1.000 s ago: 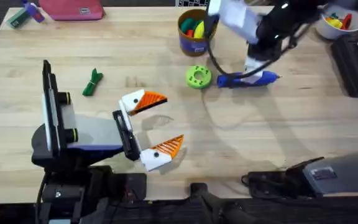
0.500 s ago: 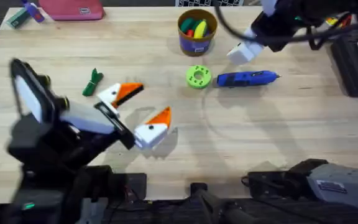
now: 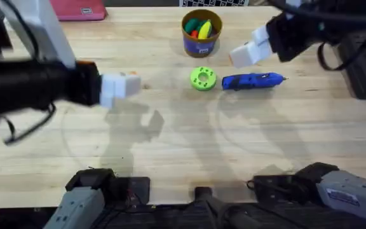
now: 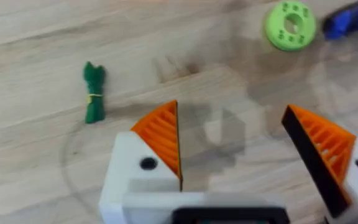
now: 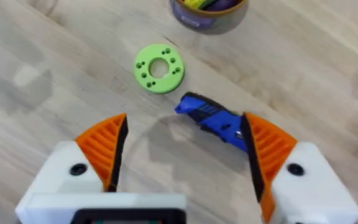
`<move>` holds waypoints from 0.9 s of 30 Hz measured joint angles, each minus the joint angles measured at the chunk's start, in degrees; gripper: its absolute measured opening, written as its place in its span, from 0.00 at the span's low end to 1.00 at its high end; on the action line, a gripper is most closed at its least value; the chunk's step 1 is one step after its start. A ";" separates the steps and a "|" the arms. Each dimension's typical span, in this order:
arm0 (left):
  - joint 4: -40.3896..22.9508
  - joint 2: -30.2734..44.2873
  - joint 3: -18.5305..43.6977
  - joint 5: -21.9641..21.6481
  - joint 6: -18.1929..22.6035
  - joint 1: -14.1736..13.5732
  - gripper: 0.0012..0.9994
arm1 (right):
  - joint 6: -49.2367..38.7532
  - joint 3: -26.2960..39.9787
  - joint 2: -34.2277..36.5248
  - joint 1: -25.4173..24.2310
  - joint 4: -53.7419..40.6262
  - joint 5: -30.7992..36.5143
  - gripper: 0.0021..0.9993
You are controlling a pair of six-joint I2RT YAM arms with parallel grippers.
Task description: Pick up the gripper from the table and insert it into the empty holder that is missing its gripper. Then pick up a screw, insert it into the mounting hole, and use the screwdriver to tighten it. Finally, clean up the table by picking up the vegetable and placing it into the bucket.
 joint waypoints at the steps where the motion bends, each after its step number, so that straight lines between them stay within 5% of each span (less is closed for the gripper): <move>1: -0.80 2.30 2.14 -1.11 0.14 0.30 0.99 | 0.73 -1.61 -0.66 -0.08 0.88 -0.39 0.99; 8: -4.70 11.24 12.18 -12.98 0.78 3.27 0.99 | 5.20 -10.46 -4.00 -0.84 3.12 -1.45 0.99; 12: -3.33 16.88 14.68 -17.18 2.67 7.48 0.98 | 6.26 -11.33 -4.06 -0.84 3.10 -1.68 0.99; 13: -1.71 22.95 14.84 -18.64 5.00 10.27 0.99 | 6.45 -11.36 -4.09 -0.84 3.12 -1.68 0.99; 22: 2.97 44.13 14.84 -20.08 10.97 16.92 0.98 | 6.64 -11.36 -4.07 -0.84 3.08 -1.68 0.99; 27: 4.61 52.18 15.28 -20.04 13.04 17.10 0.98 | 6.64 -11.36 -4.09 -0.84 3.01 -1.68 0.99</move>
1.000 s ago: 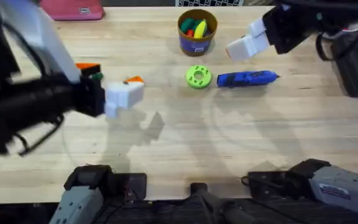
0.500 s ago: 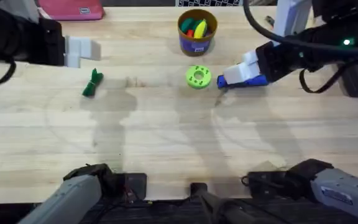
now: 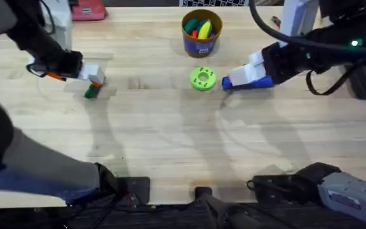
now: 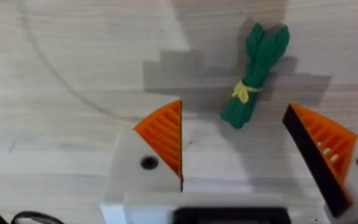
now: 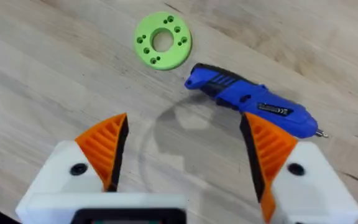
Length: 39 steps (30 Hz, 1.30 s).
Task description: Pick up the gripper from the table and insert it into the empty holder that is missing its gripper. Then pick up a screw, insert it into the mounting hole, and use the screwdriver to tighten it. Finally, clean up the table by picking up the vegetable and placing it into the bucket.
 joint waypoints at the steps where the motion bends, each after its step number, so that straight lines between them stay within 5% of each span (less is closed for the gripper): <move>1: -0.02 1.58 0.40 0.07 0.42 -0.05 0.98 | 0.00 0.00 0.00 0.00 -0.11 0.00 0.99; 12: 1.71 10.03 2.14 1.92 2.92 -0.35 0.99 | 0.02 0.00 0.00 0.00 -0.28 0.00 0.99; 14: 1.97 10.03 2.14 1.99 3.15 -0.35 0.93 | 0.02 0.00 0.00 0.00 -0.36 0.00 0.99; 15: 1.96 10.03 2.14 2.07 3.18 -0.35 0.86 | 0.02 0.00 0.02 0.00 -0.41 0.00 0.99; 21: 1.91 10.16 2.19 3.13 3.78 -0.39 0.04 | 0.04 0.00 0.00 0.00 -0.57 0.00 0.99; 32: 1.01 10.49 3.29 4.61 3.20 -0.50 0.02 | 0.22 0.00 0.00 0.00 -1.73 0.00 0.99; 39: -5.06 11.84 15.22 6.30 0.39 -1.41 0.02 | 0.39 0.00 0.00 0.00 -1.81 0.00 0.99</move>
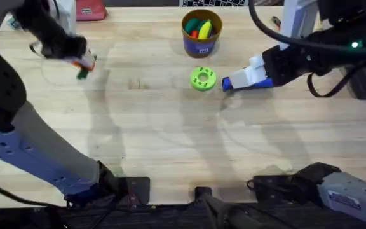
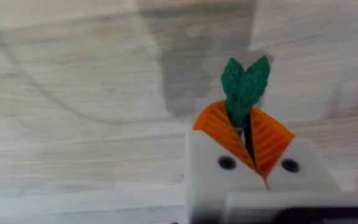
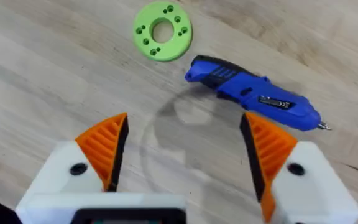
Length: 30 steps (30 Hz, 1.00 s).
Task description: Pick up the gripper from the table and insert it into the empty holder that is missing its gripper. Then pick up a screw, insert it into the mounting hole, and use the screwdriver to tighten it. Finally, clean up the table by picking up the vegetable and placing it into the bucket.
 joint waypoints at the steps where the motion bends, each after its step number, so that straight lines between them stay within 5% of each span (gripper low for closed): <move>1: -0.99 0.00 2.24 0.01 -0.24 -0.55 0.02 | 0.00 0.00 0.00 0.00 0.00 0.00 0.99; 7: -6.72 -0.02 15.61 2.10 -1.91 -7.46 0.02 | 1.87 0.00 0.00 0.00 -0.02 0.00 0.99; 11: -6.81 -0.02 21.65 6.08 -3.55 -14.93 0.02 | 2.83 0.00 0.00 0.00 0.00 0.00 0.99; 20: 2.50 0.07 22.63 12.04 -8.57 -30.46 0.02 | 3.43 0.00 0.00 0.00 -0.02 0.00 0.99; 30: 15.09 6.79 22.63 13.33 -14.19 -39.64 0.02 | 3.43 0.00 0.00 0.00 -0.03 0.00 0.99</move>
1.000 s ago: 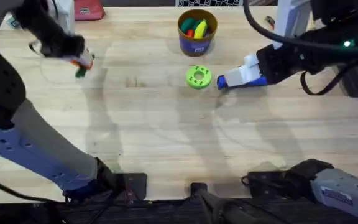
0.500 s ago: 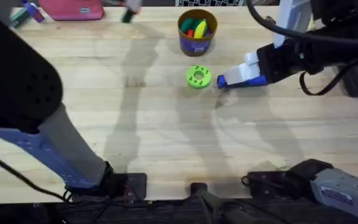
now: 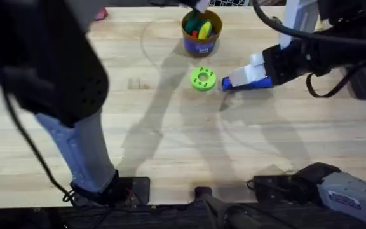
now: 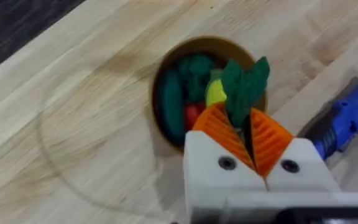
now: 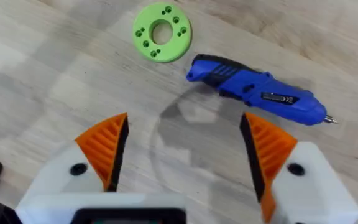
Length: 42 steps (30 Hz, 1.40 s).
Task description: Pick up the gripper from the table and insert it into the empty holder that is missing its gripper. Then pick up a screw, insert it into the mounting hole, and use the screwdriver to tighten it. Finally, clean up the table by picking up the vegetable and placing it into the bucket.
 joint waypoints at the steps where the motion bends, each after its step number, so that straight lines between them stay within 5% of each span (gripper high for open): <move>1: 1.01 1.24 0.00 0.00 -0.29 -0.58 0.02 | 0.00 0.00 0.00 0.00 -0.02 0.00 0.99; 13: 4.85 6.70 -0.02 -0.05 -0.93 -2.34 0.03 | 0.00 0.00 0.00 0.00 -0.37 0.00 0.99; 18: 5.16 6.70 -0.02 -0.07 -1.18 -1.75 0.81 | 0.02 0.00 0.00 0.00 -0.39 0.00 0.99; 19: 4.96 6.70 -0.02 -0.04 -1.44 -1.58 0.94 | 0.00 0.00 0.00 0.00 -0.39 0.00 0.99; 20: 4.39 6.70 0.01 -0.07 -1.45 -1.44 0.97 | 0.01 0.00 0.00 0.00 -0.38 0.00 0.99; 25: -2.82 6.67 2.79 -0.07 -1.50 -0.45 0.99 | 0.02 0.00 0.00 0.00 -0.39 0.00 0.99; 36: -18.06 -10.10 5.57 -8.21 -1.31 0.09 0.99 | 0.02 0.00 0.00 0.00 -0.39 0.00 0.99; 42: -22.57 -19.32 0.28 -10.99 -0.94 0.77 0.99 | 0.00 0.00 0.00 0.00 -0.41 0.00 0.99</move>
